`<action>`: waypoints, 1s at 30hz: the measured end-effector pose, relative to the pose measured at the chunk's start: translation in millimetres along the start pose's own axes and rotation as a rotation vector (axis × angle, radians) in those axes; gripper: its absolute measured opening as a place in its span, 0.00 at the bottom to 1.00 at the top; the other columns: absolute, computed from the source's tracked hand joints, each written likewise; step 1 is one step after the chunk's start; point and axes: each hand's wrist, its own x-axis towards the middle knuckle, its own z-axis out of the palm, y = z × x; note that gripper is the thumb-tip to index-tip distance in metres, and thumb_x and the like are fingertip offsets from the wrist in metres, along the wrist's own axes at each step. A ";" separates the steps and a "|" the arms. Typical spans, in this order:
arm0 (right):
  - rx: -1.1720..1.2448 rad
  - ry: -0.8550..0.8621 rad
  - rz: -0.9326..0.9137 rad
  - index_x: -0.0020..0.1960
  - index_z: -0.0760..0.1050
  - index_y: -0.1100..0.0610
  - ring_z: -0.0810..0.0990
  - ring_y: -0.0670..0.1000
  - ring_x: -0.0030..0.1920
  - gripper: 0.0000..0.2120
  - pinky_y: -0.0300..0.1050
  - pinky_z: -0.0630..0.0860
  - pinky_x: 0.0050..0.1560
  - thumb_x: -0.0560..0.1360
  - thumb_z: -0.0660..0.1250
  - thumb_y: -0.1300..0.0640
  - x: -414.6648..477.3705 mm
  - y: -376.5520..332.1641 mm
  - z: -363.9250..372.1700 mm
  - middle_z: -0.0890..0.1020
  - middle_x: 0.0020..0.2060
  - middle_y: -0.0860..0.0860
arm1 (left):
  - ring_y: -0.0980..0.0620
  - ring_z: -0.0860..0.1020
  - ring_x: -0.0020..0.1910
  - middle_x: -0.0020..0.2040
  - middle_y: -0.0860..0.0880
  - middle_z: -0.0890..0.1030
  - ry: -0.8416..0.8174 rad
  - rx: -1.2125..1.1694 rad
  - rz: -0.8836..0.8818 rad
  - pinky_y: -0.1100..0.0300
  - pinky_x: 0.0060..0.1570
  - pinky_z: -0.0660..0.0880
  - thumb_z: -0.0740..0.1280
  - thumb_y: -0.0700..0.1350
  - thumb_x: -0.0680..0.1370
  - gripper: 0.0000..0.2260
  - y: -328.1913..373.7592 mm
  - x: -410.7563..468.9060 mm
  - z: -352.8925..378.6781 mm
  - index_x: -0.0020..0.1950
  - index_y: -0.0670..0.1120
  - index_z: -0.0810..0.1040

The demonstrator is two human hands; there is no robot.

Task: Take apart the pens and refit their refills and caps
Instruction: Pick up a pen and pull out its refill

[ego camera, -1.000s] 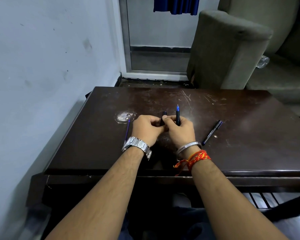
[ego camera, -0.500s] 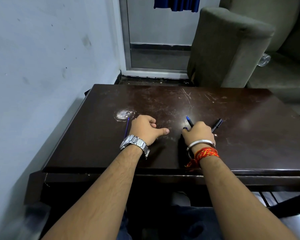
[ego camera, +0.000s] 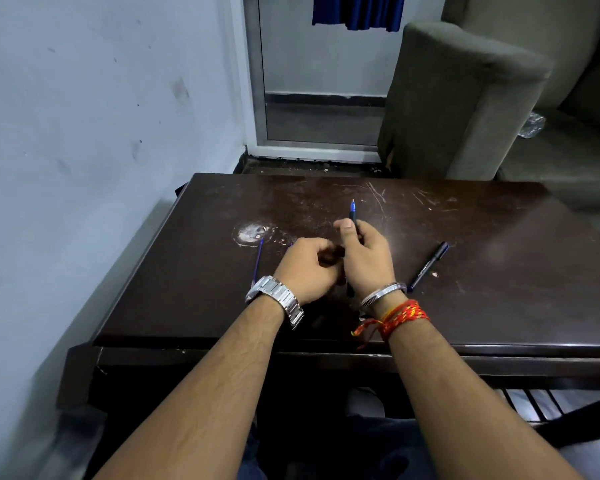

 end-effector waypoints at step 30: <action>-0.133 -0.004 -0.162 0.36 0.79 0.59 0.71 0.47 0.31 0.14 0.43 0.71 0.35 0.78 0.66 0.54 7.4 -4.4 -1.2 0.75 0.27 0.50 | 0.57 0.73 0.25 0.27 0.49 0.80 0.159 0.288 0.062 0.65 0.29 0.70 0.75 0.42 0.68 0.06 8.1 -1.2 -13.0 0.31 0.43 0.82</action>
